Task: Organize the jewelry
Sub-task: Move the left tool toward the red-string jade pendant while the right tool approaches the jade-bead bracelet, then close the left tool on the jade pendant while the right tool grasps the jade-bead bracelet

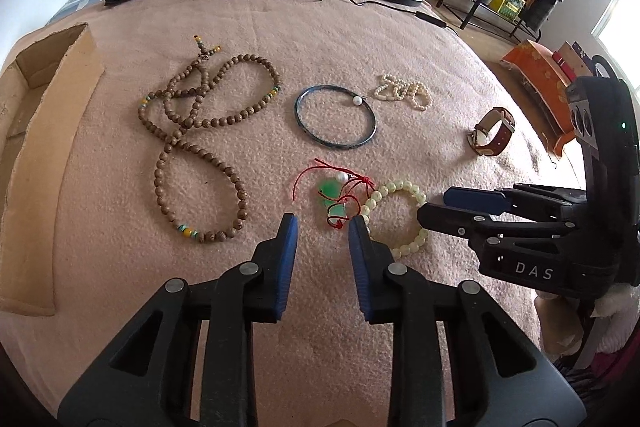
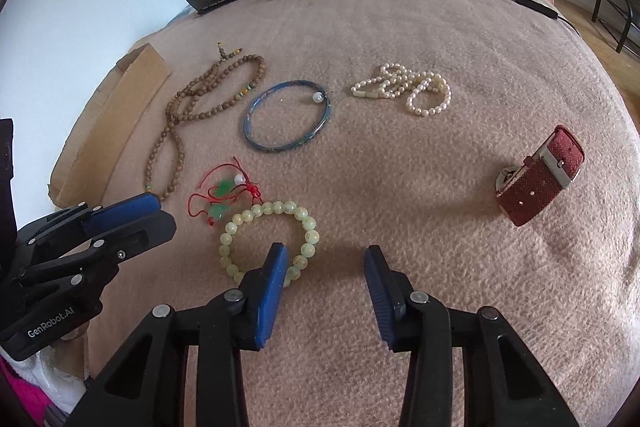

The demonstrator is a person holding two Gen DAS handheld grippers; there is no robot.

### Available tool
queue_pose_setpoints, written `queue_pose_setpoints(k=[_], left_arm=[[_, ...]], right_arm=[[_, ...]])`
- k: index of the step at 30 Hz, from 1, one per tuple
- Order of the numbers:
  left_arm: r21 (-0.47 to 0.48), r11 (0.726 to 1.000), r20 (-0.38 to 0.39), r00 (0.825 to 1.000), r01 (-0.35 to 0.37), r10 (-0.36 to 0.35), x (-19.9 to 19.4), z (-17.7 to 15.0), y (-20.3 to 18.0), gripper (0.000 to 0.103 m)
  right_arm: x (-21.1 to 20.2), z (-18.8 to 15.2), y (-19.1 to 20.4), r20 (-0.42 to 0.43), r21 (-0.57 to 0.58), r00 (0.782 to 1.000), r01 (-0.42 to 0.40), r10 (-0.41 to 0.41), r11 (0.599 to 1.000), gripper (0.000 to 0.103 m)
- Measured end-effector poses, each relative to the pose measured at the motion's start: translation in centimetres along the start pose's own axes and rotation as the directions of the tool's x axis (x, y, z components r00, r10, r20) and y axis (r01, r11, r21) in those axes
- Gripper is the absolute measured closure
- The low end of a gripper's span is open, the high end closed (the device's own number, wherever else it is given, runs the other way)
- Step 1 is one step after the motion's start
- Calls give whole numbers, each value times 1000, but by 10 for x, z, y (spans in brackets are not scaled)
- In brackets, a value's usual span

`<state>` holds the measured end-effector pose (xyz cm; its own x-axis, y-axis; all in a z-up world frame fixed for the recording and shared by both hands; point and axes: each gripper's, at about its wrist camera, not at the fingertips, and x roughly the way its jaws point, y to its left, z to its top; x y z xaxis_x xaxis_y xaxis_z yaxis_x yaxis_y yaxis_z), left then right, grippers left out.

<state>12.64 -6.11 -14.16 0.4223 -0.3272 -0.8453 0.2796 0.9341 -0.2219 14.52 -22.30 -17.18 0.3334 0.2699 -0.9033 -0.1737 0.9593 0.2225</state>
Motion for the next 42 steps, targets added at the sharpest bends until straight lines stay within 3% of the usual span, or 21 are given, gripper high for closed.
queue_pose_setpoints(k=[11, 29, 33, 37, 42], left_arm=[[14, 1000, -38, 999, 8, -7, 23, 5, -7, 78], [28, 1000, -71, 997, -11, 13, 47, 16, -7, 79], [74, 995, -59, 996, -60, 65, 48, 13, -12, 79], [62, 995, -61, 995, -73, 77, 48, 13, -10, 86], [79, 994, -47, 996, -75, 78, 47, 11, -10, 87]], right_arm=[[7, 1, 6, 0, -51, 998, 70, -70, 996, 75], [8, 2, 8, -1, -72, 996, 85, -86, 994, 75], [8, 2, 9, -2, -70, 996, 87, -88, 994, 75], [8, 2, 9, -2, -74, 996, 91, -92, 993, 75], [8, 1, 11, -1, -84, 995, 103, -103, 991, 74]])
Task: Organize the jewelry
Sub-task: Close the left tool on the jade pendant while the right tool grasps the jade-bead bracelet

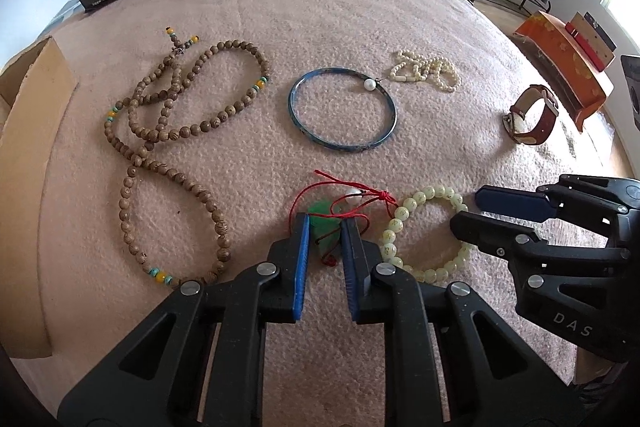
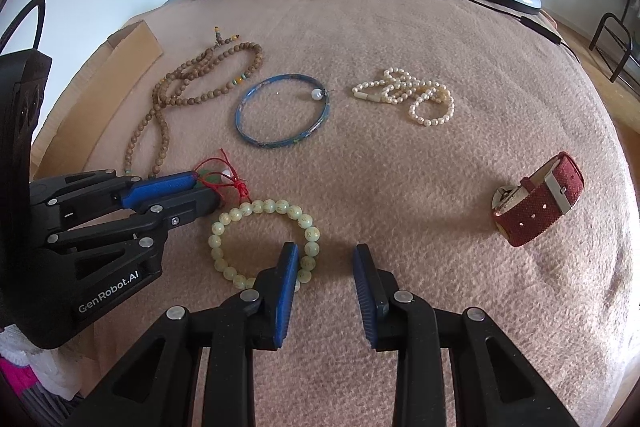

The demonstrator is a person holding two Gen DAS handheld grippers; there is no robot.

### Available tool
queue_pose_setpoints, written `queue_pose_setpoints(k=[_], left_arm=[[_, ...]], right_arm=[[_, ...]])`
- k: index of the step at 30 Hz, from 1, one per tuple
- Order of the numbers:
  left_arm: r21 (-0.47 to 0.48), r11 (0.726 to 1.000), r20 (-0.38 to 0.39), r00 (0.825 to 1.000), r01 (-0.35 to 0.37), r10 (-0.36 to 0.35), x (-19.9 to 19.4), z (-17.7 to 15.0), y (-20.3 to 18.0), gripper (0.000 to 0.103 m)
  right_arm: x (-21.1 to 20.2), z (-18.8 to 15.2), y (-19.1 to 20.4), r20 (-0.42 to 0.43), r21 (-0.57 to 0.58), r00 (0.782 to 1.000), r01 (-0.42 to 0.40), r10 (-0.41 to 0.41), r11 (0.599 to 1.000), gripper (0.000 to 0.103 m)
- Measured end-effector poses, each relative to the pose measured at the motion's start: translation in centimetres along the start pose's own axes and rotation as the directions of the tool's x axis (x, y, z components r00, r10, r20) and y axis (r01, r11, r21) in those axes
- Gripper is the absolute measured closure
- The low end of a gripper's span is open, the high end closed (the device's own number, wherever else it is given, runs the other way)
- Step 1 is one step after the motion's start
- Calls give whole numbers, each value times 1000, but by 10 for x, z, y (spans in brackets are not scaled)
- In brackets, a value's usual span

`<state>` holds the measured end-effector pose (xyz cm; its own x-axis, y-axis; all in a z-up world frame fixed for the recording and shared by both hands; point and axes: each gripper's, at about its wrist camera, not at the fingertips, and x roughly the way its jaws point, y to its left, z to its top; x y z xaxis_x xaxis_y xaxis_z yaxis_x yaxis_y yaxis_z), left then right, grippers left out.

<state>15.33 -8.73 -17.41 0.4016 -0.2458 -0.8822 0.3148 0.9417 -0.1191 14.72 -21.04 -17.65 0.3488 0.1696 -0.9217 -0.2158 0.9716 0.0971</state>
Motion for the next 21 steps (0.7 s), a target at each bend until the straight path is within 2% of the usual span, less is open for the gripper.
queue_pose_setpoints(k=[3, 9, 21], left_arm=[[0, 1000, 5, 1000, 4, -4, -2, -1, 0, 88], [-14, 1000, 19, 1000, -15, 16, -13, -2, 4, 89], [-80, 997, 133, 991, 17, -6, -67, 5, 27, 89]], right_arm=[[0, 0, 2, 0, -12, 1000, 11, -11, 1000, 75], [-2, -1, 5, 7, -29, 1000, 23, -23, 999, 97], [-32, 3, 14, 93, -23, 995, 28, -26, 999, 98]])
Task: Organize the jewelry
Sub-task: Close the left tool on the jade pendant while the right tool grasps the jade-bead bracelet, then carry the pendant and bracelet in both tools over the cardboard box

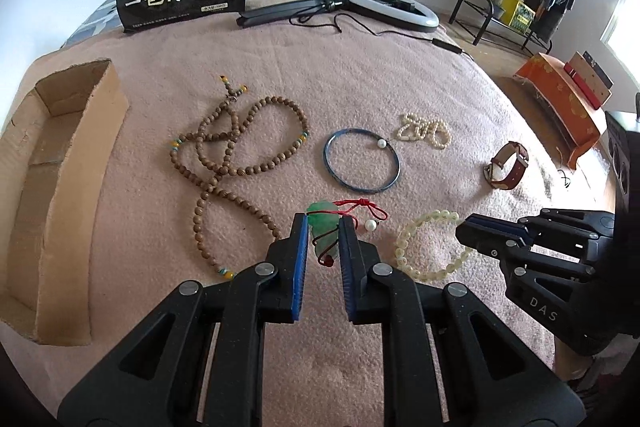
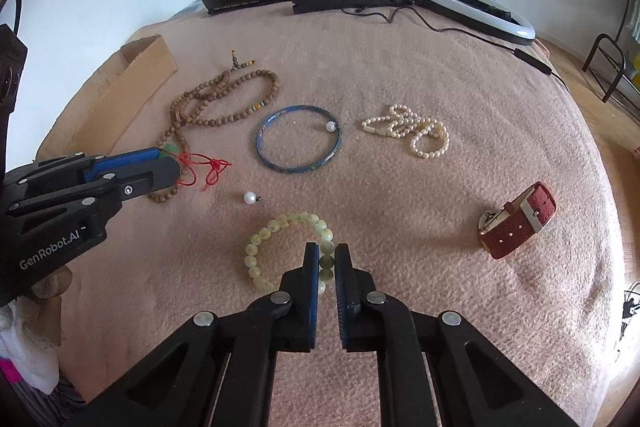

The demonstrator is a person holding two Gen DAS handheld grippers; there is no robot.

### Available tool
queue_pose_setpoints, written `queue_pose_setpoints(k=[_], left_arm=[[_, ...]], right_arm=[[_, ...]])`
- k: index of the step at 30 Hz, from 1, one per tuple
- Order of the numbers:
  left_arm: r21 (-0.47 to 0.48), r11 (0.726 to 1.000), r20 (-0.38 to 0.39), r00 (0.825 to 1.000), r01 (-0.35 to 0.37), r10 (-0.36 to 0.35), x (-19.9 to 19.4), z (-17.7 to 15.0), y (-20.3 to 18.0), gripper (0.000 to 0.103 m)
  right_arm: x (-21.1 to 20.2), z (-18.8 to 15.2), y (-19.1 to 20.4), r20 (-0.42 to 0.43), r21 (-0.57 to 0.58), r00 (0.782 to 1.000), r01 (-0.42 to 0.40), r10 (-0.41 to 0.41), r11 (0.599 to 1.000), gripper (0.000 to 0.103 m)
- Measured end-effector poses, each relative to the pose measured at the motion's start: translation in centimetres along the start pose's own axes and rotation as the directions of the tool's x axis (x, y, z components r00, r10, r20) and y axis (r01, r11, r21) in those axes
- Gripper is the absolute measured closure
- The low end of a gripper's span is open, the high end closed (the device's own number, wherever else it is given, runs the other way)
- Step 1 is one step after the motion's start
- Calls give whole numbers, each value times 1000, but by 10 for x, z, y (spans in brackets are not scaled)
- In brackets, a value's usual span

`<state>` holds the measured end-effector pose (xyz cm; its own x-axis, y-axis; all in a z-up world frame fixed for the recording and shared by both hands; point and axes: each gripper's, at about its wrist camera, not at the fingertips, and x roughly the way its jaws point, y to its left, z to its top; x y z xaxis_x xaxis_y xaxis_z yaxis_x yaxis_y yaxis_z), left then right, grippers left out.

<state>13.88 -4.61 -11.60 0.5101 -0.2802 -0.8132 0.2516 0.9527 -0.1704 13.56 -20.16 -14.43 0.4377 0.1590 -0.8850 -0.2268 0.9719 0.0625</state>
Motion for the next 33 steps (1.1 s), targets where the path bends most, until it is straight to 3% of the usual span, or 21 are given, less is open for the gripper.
queue_pose_setpoints(k=[18, 33], left_arm=[[-102, 995, 151, 989, 21, -5, -78, 5, 42, 89], [-184, 983, 232, 972, -3, 46, -124, -3, 88, 89]], right_arm=[[-54, 14, 30, 133, -10, 991, -5, 7, 1000, 98], [-78, 43, 88, 226, -55, 967, -105, 115, 993, 98]])
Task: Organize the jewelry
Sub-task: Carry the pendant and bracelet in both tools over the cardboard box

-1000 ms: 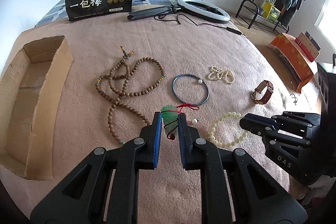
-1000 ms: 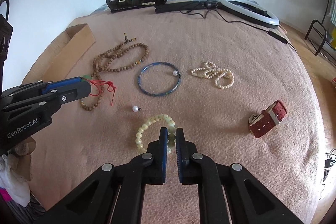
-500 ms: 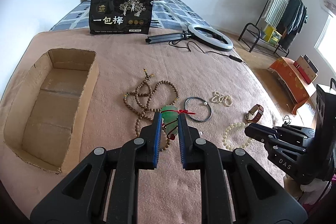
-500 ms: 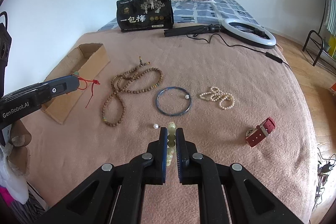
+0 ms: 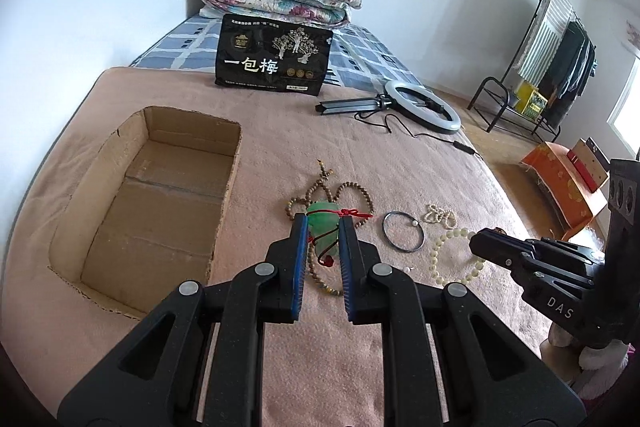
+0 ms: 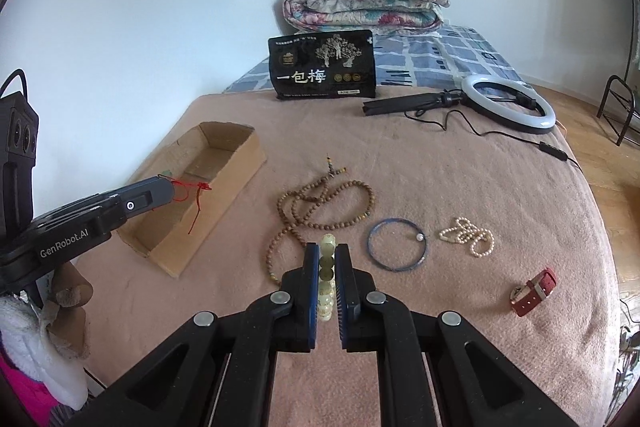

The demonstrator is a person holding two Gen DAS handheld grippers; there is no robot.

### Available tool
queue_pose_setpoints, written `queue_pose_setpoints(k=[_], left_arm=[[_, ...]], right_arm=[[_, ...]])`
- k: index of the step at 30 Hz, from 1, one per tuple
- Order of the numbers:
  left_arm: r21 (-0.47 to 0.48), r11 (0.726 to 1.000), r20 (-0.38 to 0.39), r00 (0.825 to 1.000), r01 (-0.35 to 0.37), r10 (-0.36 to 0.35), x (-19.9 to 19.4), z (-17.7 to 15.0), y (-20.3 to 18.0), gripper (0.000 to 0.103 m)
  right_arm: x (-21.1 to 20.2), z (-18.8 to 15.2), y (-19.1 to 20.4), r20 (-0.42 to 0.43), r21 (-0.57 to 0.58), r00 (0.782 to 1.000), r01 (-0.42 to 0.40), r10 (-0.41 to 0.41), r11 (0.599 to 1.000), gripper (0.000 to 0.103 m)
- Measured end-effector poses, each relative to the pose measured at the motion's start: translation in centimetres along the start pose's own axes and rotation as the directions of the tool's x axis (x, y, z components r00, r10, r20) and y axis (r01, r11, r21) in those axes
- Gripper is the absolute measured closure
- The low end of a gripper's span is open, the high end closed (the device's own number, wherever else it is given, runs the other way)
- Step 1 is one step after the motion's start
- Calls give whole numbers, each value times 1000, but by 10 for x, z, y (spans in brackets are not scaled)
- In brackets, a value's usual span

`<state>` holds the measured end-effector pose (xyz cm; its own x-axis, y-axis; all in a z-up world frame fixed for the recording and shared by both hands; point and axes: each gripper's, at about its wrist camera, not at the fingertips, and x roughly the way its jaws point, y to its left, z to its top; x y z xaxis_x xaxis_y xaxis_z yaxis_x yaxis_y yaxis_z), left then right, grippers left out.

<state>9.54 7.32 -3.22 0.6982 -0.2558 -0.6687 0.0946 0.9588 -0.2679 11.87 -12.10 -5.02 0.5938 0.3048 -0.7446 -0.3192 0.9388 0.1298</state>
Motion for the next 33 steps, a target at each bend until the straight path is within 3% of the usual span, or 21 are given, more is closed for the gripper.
queue_pose_setpoints(k=[9, 19, 33], left_arm=[[-63, 997, 42, 998, -50, 53, -25, 2, 47, 89], [-138, 984, 53, 991, -114, 122, -36, -2, 105, 89], [-209, 965, 37, 985, -157, 168, -23, 2, 148, 89]], right_arm=[[15, 20, 49, 31, -66, 998, -61, 63, 996, 98], [48, 37, 90, -3, -75, 992, -123, 123, 990, 98], [96, 70, 144, -2, -149, 984, -177, 179, 973, 98]])
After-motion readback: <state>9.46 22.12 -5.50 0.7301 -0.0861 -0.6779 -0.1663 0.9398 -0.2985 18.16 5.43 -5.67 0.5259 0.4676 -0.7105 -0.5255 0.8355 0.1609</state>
